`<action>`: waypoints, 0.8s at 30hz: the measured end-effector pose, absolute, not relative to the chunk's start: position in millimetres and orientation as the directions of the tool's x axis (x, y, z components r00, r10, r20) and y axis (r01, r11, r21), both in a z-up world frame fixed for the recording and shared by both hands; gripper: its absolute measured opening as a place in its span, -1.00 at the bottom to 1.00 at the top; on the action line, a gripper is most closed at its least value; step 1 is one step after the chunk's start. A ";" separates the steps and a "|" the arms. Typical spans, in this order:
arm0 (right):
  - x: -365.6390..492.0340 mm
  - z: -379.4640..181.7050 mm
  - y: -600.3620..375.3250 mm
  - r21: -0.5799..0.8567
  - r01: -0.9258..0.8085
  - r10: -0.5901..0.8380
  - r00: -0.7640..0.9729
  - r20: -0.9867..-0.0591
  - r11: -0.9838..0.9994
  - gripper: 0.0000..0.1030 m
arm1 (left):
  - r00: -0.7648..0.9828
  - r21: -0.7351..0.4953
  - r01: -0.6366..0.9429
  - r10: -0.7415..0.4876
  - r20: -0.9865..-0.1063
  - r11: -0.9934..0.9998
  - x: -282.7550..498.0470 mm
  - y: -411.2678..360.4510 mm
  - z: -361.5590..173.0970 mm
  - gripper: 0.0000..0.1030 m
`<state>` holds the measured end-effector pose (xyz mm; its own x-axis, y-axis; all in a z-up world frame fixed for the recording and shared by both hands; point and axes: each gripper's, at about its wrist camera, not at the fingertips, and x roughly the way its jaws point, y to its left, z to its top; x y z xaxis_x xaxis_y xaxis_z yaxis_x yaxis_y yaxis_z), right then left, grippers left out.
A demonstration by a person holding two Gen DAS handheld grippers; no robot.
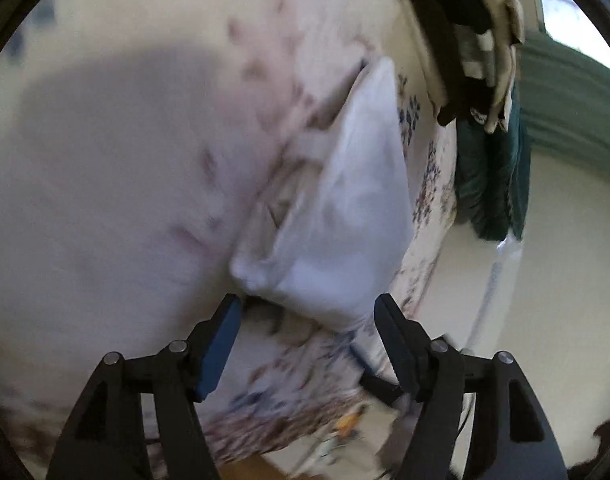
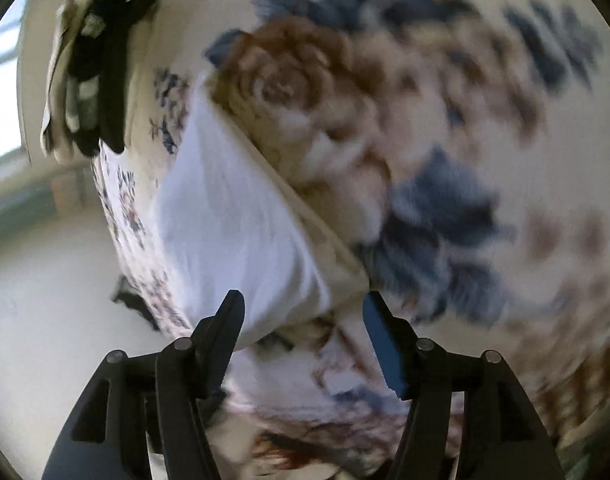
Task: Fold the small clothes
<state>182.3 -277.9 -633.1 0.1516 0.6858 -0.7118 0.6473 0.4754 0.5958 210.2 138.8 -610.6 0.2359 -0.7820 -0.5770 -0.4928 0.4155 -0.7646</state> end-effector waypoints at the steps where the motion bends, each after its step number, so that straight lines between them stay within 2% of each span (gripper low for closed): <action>1: 175.0 -641.0 -275.0 0.602 0.668 0.705 0.161 -0.691 0.437 0.24 | 0.254 -0.767 -0.510 -0.783 -0.567 0.390 209.9 131.4 -618.8 0.29; 3: 168.8 -657.0 -266.5 0.609 0.697 0.738 0.169 -0.653 0.379 0.24 | 0.304 -0.770 -0.523 -0.765 -0.568 0.365 208.6 127.1 -623.1 0.23; 5: 164.2 -676.1 -258.3 0.619 0.727 0.766 0.207 -0.609 0.296 0.21 | 0.378 -0.776 -0.533 -0.726 -0.575 0.338 205.3 129.7 -623.1 -0.33; 6: 162.6 -683.6 -254.6 0.623 0.738 0.771 0.232 -0.593 0.257 -0.22 | 0.390 -0.774 -0.541 -0.717 -0.578 0.329 205.8 132.5 -624.3 -0.80; 8: 156.6 -692.1 -254.4 0.625 0.759 0.757 0.298 -0.582 0.182 -0.70 | 0.399 -0.770 -0.544 -0.705 -0.586 0.333 205.0 142.9 -623.1 -0.77; 9: 156.6 -692.8 -254.8 0.619 0.765 0.747 0.305 -0.591 0.178 -0.78 | 0.399 -0.767 -0.541 -0.698 -0.594 0.344 203.6 148.4 -620.2 -0.77; 15: 151.8 -686.2 -257.3 0.613 0.768 0.724 0.312 -0.615 0.189 -0.79 | 0.452 -0.730 -0.563 -0.595 -0.665 0.388 195.3 213.0 -608.1 -0.82; 17: 151.2 -686.5 -261.8 0.609 0.767 0.730 0.297 -0.616 0.202 -0.78 | 0.445 -0.723 -0.554 -0.586 -0.677 0.413 196.4 230.7 -603.5 -0.78; 18: 154.5 -685.1 -260.3 0.607 0.763 0.736 0.278 -0.617 0.221 -0.73 | 0.423 -0.713 -0.545 -0.590 -0.688 0.441 198.4 234.1 -600.8 -0.69; 19: 156.0 -682.8 -262.4 0.605 0.759 0.744 0.258 -0.616 0.238 -0.63 | 0.393 -0.702 -0.531 -0.595 -0.701 0.475 202.0 234.2 -597.6 -0.51; 20: 160.8 -679.9 -263.1 0.595 0.755 0.744 0.223 -0.630 0.277 -0.35 | 0.358 -0.691 -0.500 -0.602 -0.713 0.521 209.4 230.7 -593.3 -0.33; 21: 163.9 -674.0 -264.9 0.582 0.743 0.737 0.183 -0.651 0.330 -0.06 | 0.342 -0.692 -0.471 -0.610 -0.715 0.547 215.5 225.8 -589.5 0.18; 22: 165.5 -666.6 -268.9 0.582 0.724 0.730 0.160 -0.665 0.371 0.09 | 0.334 -0.699 -0.436 -0.620 -0.710 0.567 223.4 217.9 -585.7 0.37; 23: 166.6 -658.7 -273.6 0.581 0.703 0.719 0.143 -0.681 0.410 0.27 | 0.334 -0.712 -0.398 -0.632 -0.700 0.578 231.3 210.4 -582.3 0.37; 24: 167.6 -650.5 -279.2 0.578 0.682 0.703 0.132 -0.699 0.448 0.27 | 0.324 -0.722 -0.364 -0.647 -0.690 0.588 239.8 202.4 -580.9 0.37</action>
